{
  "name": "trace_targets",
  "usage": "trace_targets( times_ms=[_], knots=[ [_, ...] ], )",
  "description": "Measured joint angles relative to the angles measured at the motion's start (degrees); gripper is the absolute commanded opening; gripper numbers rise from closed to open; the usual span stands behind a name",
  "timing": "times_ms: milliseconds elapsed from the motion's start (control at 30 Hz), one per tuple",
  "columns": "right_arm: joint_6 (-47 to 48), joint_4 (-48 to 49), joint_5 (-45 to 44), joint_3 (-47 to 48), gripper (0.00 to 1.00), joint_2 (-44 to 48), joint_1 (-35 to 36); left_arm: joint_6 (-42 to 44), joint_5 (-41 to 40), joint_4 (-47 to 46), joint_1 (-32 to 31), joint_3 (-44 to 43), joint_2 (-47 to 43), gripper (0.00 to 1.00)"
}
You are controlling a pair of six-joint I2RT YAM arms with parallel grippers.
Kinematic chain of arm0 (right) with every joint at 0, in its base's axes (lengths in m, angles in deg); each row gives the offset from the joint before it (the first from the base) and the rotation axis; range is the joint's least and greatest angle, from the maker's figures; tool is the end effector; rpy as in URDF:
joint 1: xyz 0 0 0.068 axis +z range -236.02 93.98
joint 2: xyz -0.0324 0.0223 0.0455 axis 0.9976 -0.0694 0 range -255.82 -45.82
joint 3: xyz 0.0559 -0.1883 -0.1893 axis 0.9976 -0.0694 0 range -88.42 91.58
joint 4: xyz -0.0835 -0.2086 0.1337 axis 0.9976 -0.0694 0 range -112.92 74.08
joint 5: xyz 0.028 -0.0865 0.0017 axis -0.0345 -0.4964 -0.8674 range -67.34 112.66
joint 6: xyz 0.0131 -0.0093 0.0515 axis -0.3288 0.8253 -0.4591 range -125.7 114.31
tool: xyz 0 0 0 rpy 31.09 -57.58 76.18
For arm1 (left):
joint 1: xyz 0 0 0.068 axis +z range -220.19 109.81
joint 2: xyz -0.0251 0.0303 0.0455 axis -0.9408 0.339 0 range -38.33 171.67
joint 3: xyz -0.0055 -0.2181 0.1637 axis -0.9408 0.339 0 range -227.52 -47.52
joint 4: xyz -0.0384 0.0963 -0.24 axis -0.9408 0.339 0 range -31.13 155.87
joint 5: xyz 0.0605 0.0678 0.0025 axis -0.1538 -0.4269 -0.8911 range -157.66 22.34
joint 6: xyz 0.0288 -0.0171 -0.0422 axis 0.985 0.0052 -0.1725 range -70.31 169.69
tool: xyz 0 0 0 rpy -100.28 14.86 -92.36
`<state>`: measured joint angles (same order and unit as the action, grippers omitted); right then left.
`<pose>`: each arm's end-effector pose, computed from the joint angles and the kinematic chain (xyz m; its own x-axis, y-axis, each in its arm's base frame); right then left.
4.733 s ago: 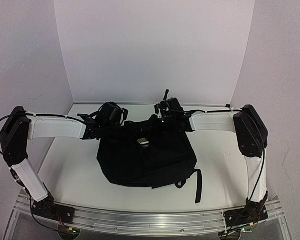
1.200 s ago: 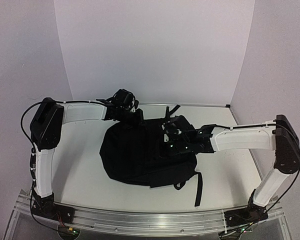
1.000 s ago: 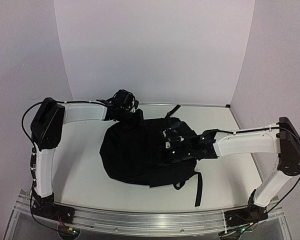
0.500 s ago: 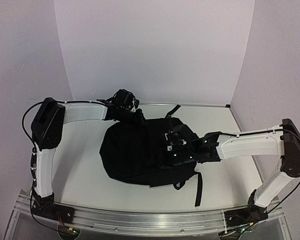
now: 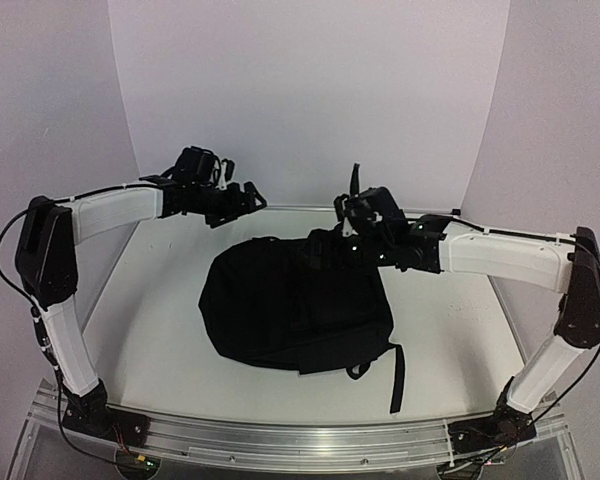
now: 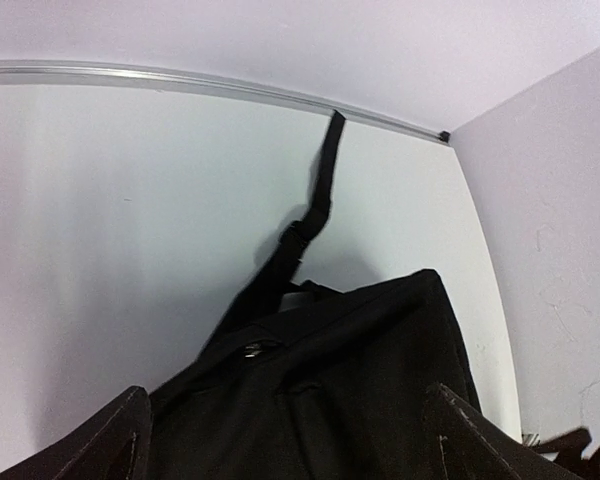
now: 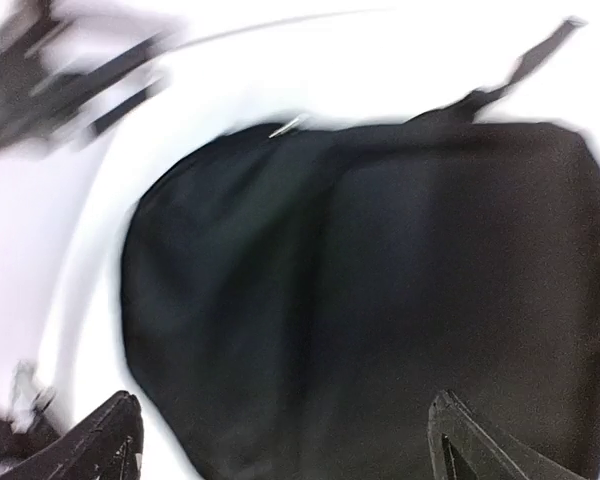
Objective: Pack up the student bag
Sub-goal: Reset both arms
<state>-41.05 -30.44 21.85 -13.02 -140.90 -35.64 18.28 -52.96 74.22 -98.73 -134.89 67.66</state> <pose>0.2459 0.2962 0.2887 -0.7336 0.0211 -0.6792 -0.4147 0.7779 0.4721 0.3768 -0.2153 0.2853 -0.7562 -0.1625 -0.6339 0.2964 0.7786 -0.5532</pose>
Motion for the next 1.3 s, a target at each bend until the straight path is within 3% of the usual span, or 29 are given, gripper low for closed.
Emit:
trace_targets(
  times_ms=[300,533,867,1100,1300],
  knots=[
    [7.0,1.2,-2.6,-5.1,0.98,0.1,-21.1,1.9,-0.7,1.2,19.2,16.6,-10.0,0.99],
    [9.9,4.6,-3.7,-16.7,0.98,10.9,-34.7,2.1,-3.7,-1.5,34.2,30.5,-23.6,1.00],
    [15.2,28.3,-11.8,-37.9,0.98,33.4,-37.2,6.4,-17.0,-18.8,34.5,51.7,-45.4,1.00],
    [17.3,40.5,-16.3,-53.2,0.98,40.6,-37.2,7.6,-23.6,-25.7,34.5,61.5,-51.3,1.00],
    [18.9,44.5,-19.2,-56.0,0.98,44.9,-37.2,7.6,-25.3,-28.2,34.5,64.7,-53.7,1.00]
  ],
)
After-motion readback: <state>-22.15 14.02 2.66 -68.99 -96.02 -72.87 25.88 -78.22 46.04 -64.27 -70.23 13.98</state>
